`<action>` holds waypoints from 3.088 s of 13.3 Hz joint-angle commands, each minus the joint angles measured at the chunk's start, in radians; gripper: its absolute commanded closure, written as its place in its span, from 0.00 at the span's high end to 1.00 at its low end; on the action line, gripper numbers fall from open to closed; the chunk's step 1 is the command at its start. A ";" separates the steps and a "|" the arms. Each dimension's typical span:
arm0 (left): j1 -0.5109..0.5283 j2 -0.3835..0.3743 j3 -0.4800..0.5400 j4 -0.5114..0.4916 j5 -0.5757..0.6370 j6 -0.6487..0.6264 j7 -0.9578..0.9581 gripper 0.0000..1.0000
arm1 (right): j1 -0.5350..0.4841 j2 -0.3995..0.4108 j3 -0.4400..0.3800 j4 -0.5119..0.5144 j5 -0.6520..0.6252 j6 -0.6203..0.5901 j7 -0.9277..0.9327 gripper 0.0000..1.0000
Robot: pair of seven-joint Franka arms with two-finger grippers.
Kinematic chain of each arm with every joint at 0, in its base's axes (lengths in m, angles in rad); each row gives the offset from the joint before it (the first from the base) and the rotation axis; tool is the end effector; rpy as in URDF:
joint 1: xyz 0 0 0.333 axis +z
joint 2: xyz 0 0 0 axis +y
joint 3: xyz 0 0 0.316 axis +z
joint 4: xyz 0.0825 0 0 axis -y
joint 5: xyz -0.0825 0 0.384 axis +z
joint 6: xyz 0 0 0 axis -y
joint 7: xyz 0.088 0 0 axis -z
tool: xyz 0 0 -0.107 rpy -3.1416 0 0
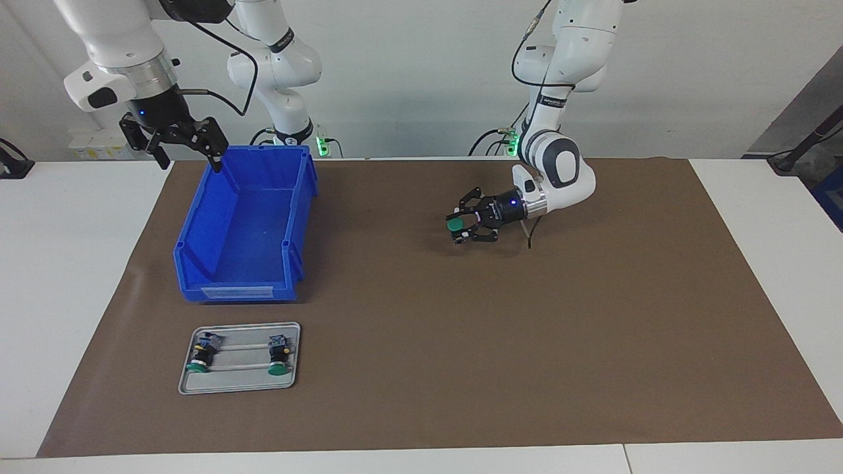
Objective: Place and press button with both arms
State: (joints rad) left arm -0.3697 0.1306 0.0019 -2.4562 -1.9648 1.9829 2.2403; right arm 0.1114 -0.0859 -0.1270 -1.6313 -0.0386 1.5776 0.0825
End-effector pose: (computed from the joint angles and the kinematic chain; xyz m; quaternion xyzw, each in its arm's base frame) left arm 0.4279 -0.2270 0.2603 0.6652 -0.3677 0.4084 0.5055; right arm 0.5283 -0.0155 0.6427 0.9986 -0.0490 0.0162 0.0133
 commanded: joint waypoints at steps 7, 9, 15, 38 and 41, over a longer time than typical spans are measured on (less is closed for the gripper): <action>-0.018 0.050 0.015 -0.007 -0.048 0.011 0.185 0.00 | -0.004 -0.015 -0.005 -0.010 0.025 -0.004 -0.026 1.00; -0.018 0.055 0.015 -0.015 -0.048 0.022 0.203 0.00 | -0.004 -0.015 -0.005 -0.010 0.025 -0.004 -0.026 1.00; -0.014 0.083 0.015 -0.018 -0.048 0.011 0.245 0.00 | -0.004 -0.015 -0.005 -0.010 0.025 -0.004 -0.026 1.00; 0.018 0.000 0.032 0.252 0.476 0.057 -0.532 0.99 | -0.004 -0.015 -0.005 -0.010 0.025 -0.004 -0.026 1.00; 0.018 -0.078 0.032 0.296 0.711 0.076 -0.813 0.99 | -0.004 -0.015 -0.005 -0.009 0.025 -0.004 -0.026 1.00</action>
State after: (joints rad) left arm -0.3564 0.1150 0.0378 -2.1679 -1.3757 2.0339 1.5804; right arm 0.1114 -0.0859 -0.1271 -1.6313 -0.0386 1.5776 0.0825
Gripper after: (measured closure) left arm 0.009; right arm 0.000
